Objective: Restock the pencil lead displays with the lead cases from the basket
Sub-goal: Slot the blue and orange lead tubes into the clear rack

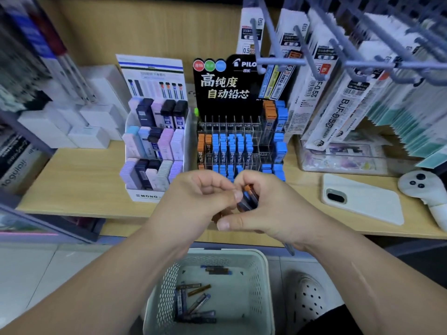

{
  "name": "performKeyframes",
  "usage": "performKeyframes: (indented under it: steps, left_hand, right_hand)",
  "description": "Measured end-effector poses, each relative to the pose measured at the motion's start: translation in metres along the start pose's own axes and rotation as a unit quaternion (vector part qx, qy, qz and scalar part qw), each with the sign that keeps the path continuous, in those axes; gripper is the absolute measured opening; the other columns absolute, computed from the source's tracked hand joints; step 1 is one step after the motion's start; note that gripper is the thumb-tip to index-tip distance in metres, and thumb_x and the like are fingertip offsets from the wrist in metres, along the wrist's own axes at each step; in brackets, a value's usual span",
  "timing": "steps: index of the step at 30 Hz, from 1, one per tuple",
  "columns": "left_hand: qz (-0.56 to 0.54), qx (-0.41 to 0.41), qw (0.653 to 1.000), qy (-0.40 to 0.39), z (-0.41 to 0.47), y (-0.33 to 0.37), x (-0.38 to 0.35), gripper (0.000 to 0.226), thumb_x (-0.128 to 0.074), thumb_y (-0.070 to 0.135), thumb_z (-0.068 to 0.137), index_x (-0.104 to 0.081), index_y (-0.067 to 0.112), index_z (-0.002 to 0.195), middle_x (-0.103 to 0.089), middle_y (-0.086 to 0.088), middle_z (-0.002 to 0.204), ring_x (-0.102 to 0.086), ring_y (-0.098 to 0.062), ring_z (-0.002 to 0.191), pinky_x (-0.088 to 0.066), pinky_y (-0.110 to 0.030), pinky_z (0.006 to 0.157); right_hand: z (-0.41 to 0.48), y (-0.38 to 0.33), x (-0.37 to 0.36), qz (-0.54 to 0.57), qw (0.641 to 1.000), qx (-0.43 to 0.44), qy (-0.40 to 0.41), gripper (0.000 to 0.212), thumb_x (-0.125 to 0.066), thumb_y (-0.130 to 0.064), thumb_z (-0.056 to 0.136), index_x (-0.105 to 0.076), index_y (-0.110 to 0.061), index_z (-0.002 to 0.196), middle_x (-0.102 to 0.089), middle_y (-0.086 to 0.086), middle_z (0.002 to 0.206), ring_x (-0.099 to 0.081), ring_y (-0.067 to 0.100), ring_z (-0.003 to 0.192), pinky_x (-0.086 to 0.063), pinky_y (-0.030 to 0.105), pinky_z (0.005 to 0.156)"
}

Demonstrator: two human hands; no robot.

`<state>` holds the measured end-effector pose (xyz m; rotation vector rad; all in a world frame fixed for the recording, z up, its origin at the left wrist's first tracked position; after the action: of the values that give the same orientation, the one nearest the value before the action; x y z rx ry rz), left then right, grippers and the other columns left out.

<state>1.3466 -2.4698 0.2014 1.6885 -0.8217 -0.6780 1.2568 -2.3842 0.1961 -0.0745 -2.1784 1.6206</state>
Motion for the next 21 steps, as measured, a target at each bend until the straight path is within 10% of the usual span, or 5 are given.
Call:
performKeyframes:
  steps: [12, 21]
  left_hand:
    - [-0.089, -0.017, 0.993, 0.08, 0.003, -0.004, 0.038, 0.031, -0.07, -0.012, 0.078, -0.068, 0.015, 0.062, -0.064, -0.014, 0.066, -0.061, -0.022, 0.057, -0.048, -0.027, 0.053]
    - [0.116, -0.06, 0.986, -0.108, 0.001, -0.005, -0.014, 0.07, -0.068, -0.006, 0.083, -0.056, 0.044, 0.13, -0.065, -0.006, 0.067, -0.064, -0.023, 0.064, -0.053, -0.033, 0.066]
  right_hand:
    - [-0.004, 0.008, 0.017, 0.198, 0.977, -0.057, 0.047, 0.015, -0.071, -0.015, 0.091, -0.057, -0.013, 0.087, -0.047, -0.003, 0.058, -0.035, 0.011, 0.049, -0.028, 0.023, 0.044]
    - [-0.008, 0.015, 0.021, 0.201, 0.974, -0.076, 0.074, 0.011, -0.066, -0.014, 0.096, -0.06, -0.012, 0.087, -0.055, 0.0, 0.061, -0.037, 0.009, 0.045, -0.029, 0.021, 0.042]
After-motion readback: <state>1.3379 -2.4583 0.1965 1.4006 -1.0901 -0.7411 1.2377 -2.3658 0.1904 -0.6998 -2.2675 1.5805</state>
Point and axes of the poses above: each hand's wrist, its own z-axis towards the middle knuckle, its own x-axis out of the back of the hand, y = z × x, the point moved 8 cm from there along z, towards the middle knuckle
